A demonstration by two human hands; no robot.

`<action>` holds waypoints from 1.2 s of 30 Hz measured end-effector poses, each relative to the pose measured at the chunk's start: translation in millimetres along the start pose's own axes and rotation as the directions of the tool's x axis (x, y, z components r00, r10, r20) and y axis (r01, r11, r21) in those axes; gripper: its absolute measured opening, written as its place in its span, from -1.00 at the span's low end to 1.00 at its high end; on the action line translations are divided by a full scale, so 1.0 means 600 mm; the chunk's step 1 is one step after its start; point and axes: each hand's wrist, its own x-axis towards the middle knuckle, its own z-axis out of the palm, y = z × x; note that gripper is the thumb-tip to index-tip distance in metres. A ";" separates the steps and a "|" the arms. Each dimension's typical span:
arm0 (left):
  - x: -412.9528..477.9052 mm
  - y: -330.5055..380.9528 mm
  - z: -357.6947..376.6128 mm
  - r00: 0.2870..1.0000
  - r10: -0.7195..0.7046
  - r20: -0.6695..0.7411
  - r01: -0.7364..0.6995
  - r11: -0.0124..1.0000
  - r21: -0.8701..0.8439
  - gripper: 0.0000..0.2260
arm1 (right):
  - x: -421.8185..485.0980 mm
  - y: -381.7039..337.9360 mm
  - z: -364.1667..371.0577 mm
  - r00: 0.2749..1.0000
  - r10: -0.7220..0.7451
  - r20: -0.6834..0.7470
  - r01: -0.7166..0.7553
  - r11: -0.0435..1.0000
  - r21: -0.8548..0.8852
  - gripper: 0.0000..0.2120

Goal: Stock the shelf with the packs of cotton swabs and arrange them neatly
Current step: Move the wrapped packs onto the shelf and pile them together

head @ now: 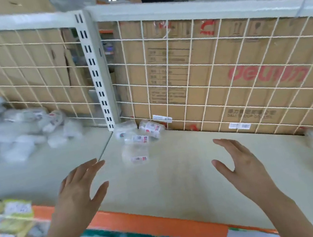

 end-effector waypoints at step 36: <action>0.068 -0.494 -0.135 0.976 -0.216 -0.006 0.216 0.974 0.062 -0.46 | 0.246 -0.421 0.387 0.954 -0.203 0.220 0.176 0.975 0.137 -0.56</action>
